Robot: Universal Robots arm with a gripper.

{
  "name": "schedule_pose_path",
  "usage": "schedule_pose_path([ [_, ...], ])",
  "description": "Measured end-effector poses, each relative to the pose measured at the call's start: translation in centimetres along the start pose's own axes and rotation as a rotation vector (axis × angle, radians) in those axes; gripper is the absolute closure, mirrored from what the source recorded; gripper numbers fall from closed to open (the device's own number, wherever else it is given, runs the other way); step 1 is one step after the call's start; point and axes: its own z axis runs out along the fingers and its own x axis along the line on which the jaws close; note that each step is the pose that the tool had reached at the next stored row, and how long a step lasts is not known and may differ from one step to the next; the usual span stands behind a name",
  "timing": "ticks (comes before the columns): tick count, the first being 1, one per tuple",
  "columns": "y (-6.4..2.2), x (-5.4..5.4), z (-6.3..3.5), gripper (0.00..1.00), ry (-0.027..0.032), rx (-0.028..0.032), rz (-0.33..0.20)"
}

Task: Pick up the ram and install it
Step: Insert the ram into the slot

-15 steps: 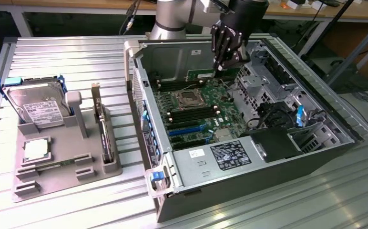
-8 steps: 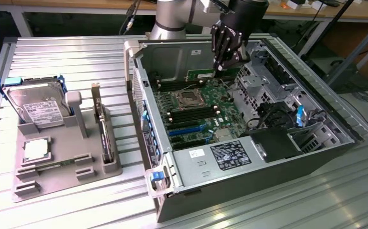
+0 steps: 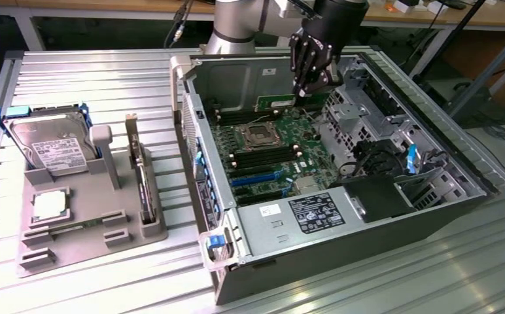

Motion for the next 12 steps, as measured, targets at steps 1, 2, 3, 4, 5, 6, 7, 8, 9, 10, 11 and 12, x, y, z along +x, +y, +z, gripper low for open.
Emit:
schedule_pose_path([
  [1, -0.01, 0.0, 0.18, 0.86, 0.0002, -0.0003, 0.000],
  [2, -0.02, 0.0, 0.49, 0.86, 0.0002, -0.0004, 0.000],
  [3, -0.04, 0.0, 0.83, 0.86, 0.0001, -0.0003, 0.000],
  [4, -0.06, 0.0, 1.17, 0.86, 0.0001, -0.0004, 0.000],
  [5, -0.08, 0.0, 1.54, 0.86, 0.0002, -0.0004, 0.000],
  [6, -0.11, 0.0, 2.02, 0.86, 0.0001, -0.0003, 0.000],
  [7, -0.12, 0.0, 2.32, 0.86, 0.0001, -0.0003, 0.000],
  [8, -0.15, 0.0, 2.83, 0.86, 0.0002, -0.0003, 0.000],
  [9, -0.19, 0.0, 3.52, 0.86, 0.0012, -0.0004, 0.000],
  [10, -0.21, 0.0, 3.93, 0.86, 0.0010, -0.0003, 0.000],
  [11, -0.23, 0.0, 4.25, 0.86, 0.0011, -0.0003, 0.000],
  [12, -0.25, 0.0, 4.63, 0.86, 0.0011, -0.0003, 0.000],
])
